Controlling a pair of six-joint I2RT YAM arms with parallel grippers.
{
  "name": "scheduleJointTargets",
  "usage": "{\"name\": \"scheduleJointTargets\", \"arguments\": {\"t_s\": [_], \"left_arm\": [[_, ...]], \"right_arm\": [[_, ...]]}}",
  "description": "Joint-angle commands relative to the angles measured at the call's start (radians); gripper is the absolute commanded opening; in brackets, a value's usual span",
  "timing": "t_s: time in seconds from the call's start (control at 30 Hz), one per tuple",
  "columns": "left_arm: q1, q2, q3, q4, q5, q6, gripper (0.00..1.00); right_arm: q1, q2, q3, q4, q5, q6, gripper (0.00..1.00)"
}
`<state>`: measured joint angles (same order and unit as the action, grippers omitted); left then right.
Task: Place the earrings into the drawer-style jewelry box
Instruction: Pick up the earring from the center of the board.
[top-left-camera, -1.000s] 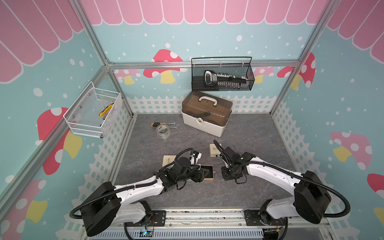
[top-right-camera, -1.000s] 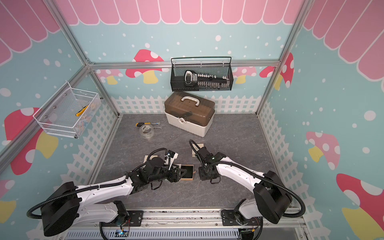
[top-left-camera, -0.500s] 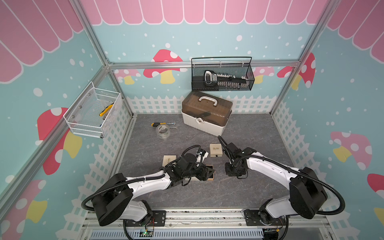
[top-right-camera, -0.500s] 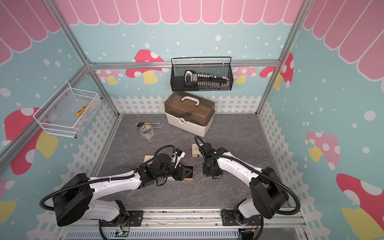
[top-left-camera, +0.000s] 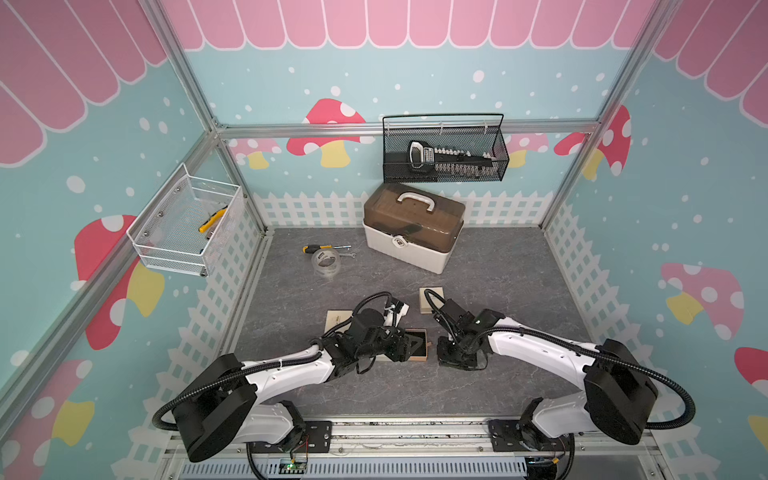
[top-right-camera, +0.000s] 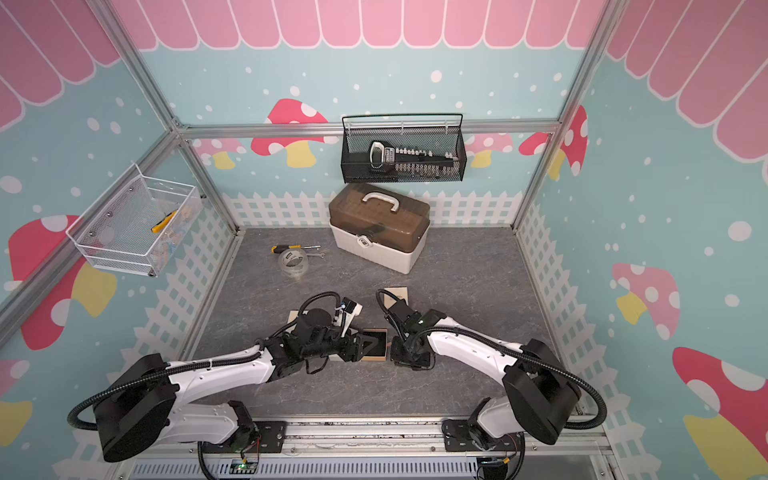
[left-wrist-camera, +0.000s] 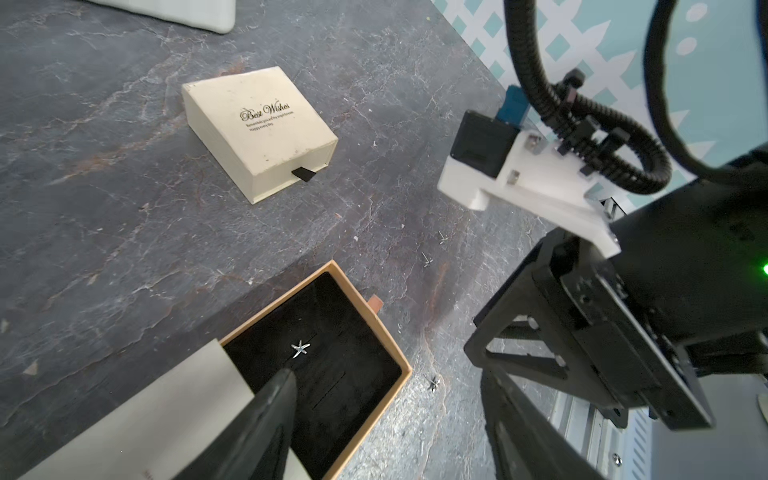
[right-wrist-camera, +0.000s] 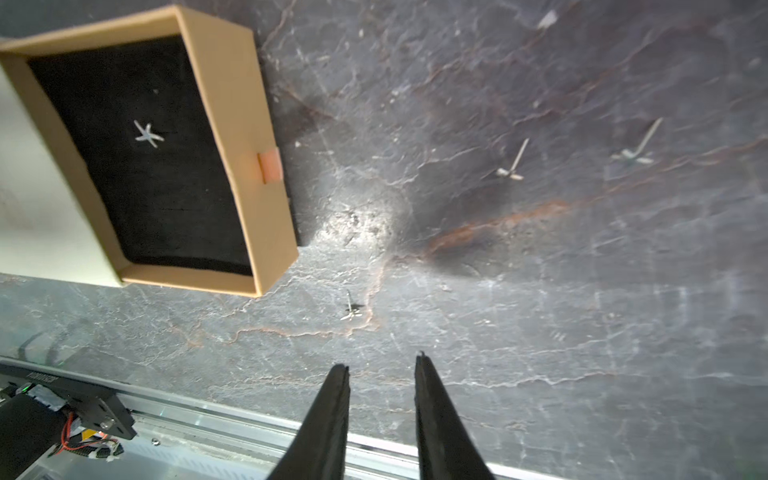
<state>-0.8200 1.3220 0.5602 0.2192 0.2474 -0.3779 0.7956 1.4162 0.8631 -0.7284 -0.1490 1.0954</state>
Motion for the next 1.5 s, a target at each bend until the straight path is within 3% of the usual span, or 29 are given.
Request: {"name": "scheduleJointTargets", "arguments": {"t_s": [0.0,0.23,0.47,0.73,1.13,1.47], "left_arm": [[0.008,-0.012,-0.013,0.003,0.025,0.018,0.71],[0.006,-0.021,-0.014,-0.003,0.067,0.047,0.71],[-0.06,-0.027,-0.008,-0.019,0.071,0.136,0.71],[-0.119,-0.018,0.014,-0.069,-0.011,0.202,0.71],[-0.137,-0.035,0.004,-0.066,-0.029,0.223,0.71],[-0.136,-0.158,-0.086,-0.072,-0.044,0.212,0.71]], "right_arm": [[0.022,0.01,-0.011,0.039,0.011,0.134,0.29],[0.04,0.019,-0.045,0.097,0.019,0.236,0.29],[0.049,0.062,-0.059,0.15,-0.013,0.252,0.27],[0.05,0.104,-0.059,0.169,-0.032,0.239,0.25],[0.049,0.134,-0.062,0.19,-0.044,0.228,0.2],[0.05,0.162,-0.059,0.201,-0.046,0.221,0.18]]}}
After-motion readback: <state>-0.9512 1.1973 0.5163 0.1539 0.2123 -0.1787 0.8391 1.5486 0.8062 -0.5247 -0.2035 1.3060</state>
